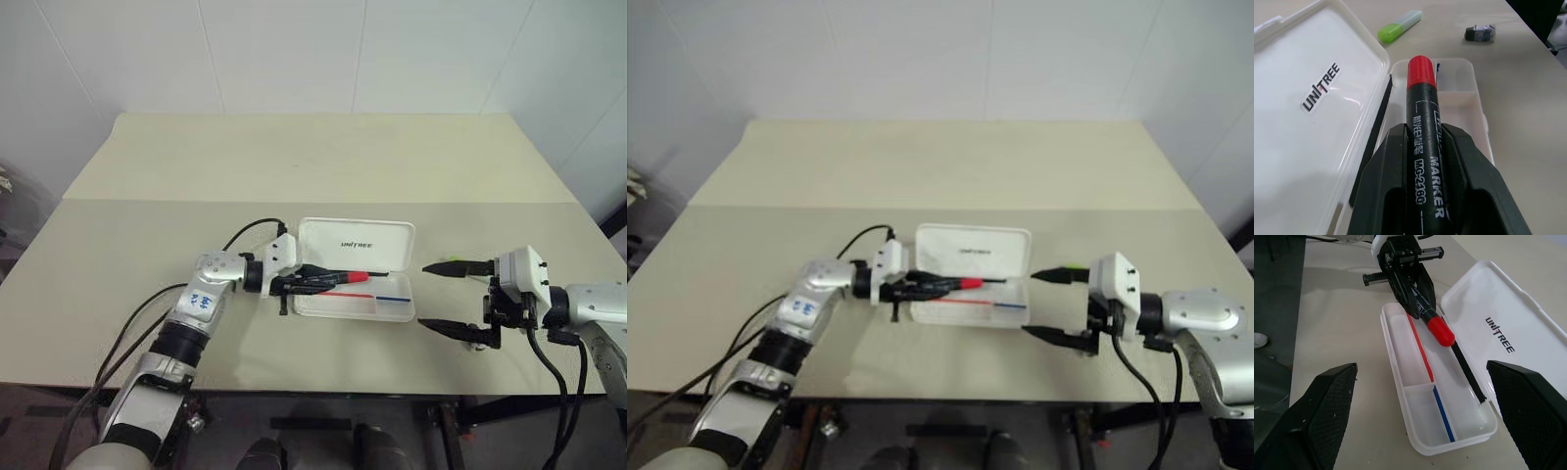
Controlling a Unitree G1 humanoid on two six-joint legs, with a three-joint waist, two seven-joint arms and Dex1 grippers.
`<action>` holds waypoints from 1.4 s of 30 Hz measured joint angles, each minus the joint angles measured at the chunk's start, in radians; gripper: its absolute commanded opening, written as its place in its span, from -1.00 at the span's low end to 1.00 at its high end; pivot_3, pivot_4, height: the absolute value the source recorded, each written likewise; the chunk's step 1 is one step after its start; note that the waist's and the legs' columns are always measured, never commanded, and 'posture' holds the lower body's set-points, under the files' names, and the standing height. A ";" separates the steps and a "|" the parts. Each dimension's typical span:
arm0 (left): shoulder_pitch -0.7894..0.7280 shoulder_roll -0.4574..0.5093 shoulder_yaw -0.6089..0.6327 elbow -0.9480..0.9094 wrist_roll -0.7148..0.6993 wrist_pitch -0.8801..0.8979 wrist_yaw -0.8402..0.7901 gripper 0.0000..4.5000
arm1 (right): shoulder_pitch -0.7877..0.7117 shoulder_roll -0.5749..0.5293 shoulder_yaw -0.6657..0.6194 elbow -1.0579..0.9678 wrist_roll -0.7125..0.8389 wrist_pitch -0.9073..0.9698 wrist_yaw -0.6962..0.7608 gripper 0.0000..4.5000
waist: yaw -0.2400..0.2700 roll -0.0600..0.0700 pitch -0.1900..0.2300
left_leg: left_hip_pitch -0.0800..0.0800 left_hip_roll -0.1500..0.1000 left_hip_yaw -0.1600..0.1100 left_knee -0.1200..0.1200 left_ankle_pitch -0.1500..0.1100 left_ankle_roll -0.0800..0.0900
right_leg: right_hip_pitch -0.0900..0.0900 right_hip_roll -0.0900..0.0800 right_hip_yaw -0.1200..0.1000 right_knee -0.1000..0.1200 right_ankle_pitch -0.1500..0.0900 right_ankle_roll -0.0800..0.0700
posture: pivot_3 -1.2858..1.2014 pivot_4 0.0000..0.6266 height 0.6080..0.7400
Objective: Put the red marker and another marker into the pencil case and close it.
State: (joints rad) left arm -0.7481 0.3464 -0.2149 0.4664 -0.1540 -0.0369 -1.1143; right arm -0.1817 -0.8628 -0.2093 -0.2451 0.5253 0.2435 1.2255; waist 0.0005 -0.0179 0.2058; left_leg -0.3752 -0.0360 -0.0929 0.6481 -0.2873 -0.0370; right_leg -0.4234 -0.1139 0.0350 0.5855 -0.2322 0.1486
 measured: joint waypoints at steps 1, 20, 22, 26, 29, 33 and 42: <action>-0.012 -0.011 -0.001 0.020 0.006 -0.004 0.000 -0.72 | 0.004 0.000 -0.002 -0.004 0.003 0.002 -0.004 1.00 | 0.000 0.000 0.000 | 0.000 0.000 0.000 0.000 0.000 0.000 | 0.000 0.000 0.000 0.000 0.000 0.000 | 0.03 -0.52 1.00; -0.125 -0.116 -0.011 0.219 0.086 -0.050 0.010 -0.14 | 0.077 0.012 -0.032 -0.118 0.018 0.025 -0.122 1.00 | 0.002 0.000 0.000 | 0.000 0.000 0.000 0.000 0.000 0.001 | 0.001 0.000 0.000 -0.001 0.000 0.001 | 0.03 -0.52 1.00; -0.130 -0.123 -0.011 0.220 0.086 -0.051 0.008 0.17 | 0.077 0.012 -0.032 -0.125 0.024 0.025 -0.128 1.00 | 0.002 0.000 0.000 | 0.000 0.000 0.000 0.000 0.000 0.001 | 0.001 0.000 0.000 -0.001 0.000 0.001 | 0.03 -0.52 1.00; -0.141 -0.137 -0.006 0.226 0.084 -0.052 0.012 0.76 | 0.077 0.012 -0.032 -0.136 0.027 0.025 -0.134 1.00 | 0.002 0.000 0.000 | 0.000 0.000 0.000 0.000 0.000 0.001 | 0.001 0.000 0.000 -0.001 0.000 0.001 | 0.03 -0.52 1.00; -0.143 -0.141 0.001 0.222 0.078 -0.048 -0.003 0.98 | 0.076 0.012 -0.032 -0.136 0.028 0.025 -0.139 1.00 | 0.002 0.000 0.000 | 0.000 0.000 0.000 0.000 0.000 0.001 | 0.001 0.000 0.000 -0.001 0.000 0.001 | 0.03 -0.52 1.00; -0.138 -0.145 0.006 0.170 0.034 -0.009 -0.063 0.98 | 0.064 0.012 -0.032 -0.133 0.034 0.029 -0.141 1.00 | 0.002 0.000 0.000 | 0.000 0.000 0.000 0.000 0.000 0.001 | 0.001 0.000 0.000 -0.001 0.000 0.001 | 0.03 -0.52 1.00; -0.017 -0.020 0.053 -0.119 -0.115 0.135 -0.191 0.98 | -0.070 -0.035 -0.031 0.210 -0.005 0.020 -0.074 1.00 | -0.005 0.000 0.000 | 0.001 0.000 0.000 0.000 0.000 0.001 | 0.001 0.000 0.001 0.000 0.000 0.000 | 0.03 -0.52 1.00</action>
State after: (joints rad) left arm -0.7656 0.3262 -0.1622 0.3476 -0.2694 0.0981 -1.3052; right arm -0.2516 -0.8973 -0.2401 -0.0355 0.5201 0.2639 1.1511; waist -0.0043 -0.0180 0.2061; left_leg -0.3737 -0.0361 -0.0926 0.6481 -0.2873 -0.0360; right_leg -0.4220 -0.1136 0.0356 0.5855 -0.2319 0.1491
